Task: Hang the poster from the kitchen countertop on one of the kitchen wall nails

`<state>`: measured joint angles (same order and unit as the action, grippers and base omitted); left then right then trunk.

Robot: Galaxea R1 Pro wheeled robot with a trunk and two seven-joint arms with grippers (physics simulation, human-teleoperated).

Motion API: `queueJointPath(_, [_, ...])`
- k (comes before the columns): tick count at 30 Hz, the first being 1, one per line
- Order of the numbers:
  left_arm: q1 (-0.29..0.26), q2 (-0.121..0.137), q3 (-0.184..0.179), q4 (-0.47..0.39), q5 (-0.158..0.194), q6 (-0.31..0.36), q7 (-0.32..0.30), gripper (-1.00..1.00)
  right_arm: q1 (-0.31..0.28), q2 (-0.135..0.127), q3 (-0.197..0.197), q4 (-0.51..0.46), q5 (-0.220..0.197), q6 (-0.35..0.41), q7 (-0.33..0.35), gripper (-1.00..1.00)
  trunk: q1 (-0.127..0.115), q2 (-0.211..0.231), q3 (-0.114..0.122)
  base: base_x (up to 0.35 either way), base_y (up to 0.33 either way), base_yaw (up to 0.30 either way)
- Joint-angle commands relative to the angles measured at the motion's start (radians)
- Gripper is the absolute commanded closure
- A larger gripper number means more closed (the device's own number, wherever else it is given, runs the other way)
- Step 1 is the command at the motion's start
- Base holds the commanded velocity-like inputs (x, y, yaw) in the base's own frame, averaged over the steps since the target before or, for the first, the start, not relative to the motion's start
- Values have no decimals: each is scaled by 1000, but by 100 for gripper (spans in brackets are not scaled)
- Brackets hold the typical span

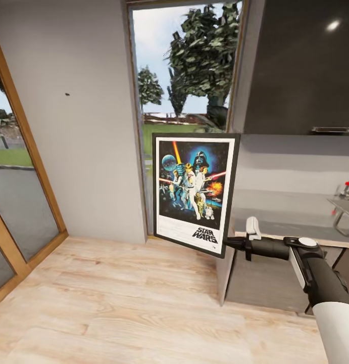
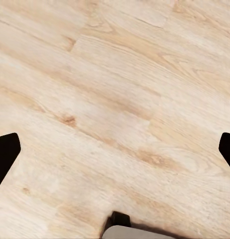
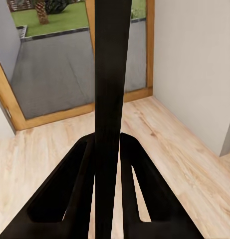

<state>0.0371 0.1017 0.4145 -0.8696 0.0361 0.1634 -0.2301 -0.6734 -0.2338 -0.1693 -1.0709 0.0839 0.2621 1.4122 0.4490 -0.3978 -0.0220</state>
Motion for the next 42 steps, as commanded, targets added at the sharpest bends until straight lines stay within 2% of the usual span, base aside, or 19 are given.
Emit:
queueJointPath(1, [0, 0, 2, -2, 4, 8, -5, -100, -1, 1, -2, -1, 5, 14, 8, 100, 1, -2, -2, 190, 294, 0])
queueJointPath(13, [0, 0, 1, -2, 4, 7, -5, -100, -1, 1, -4, -4, 5, 14, 8, 100, 1, -2, -2, 208, 294, 11])
queueJointPath(26, [0, 1, 1, -2, 2, 7, -6, -100, -1, 1, -4, -4, 5, 13, 8, 100, 1, -2, -2, 217, 294, 221])
queueJointPath(35, [1, 1, 1, -2, 2, 7, -6, -100, -1, 0, -4, -5, 4, 12, 8, 100, 1, -2, -2, 212, 299, 36])
queueJointPath(42, [0, 15, 1, -2, 2, 7, -8, -100, -2, -1, -4, -6, 4, 12, 8, 100, 1, -2, -2, 196, 306, 1])
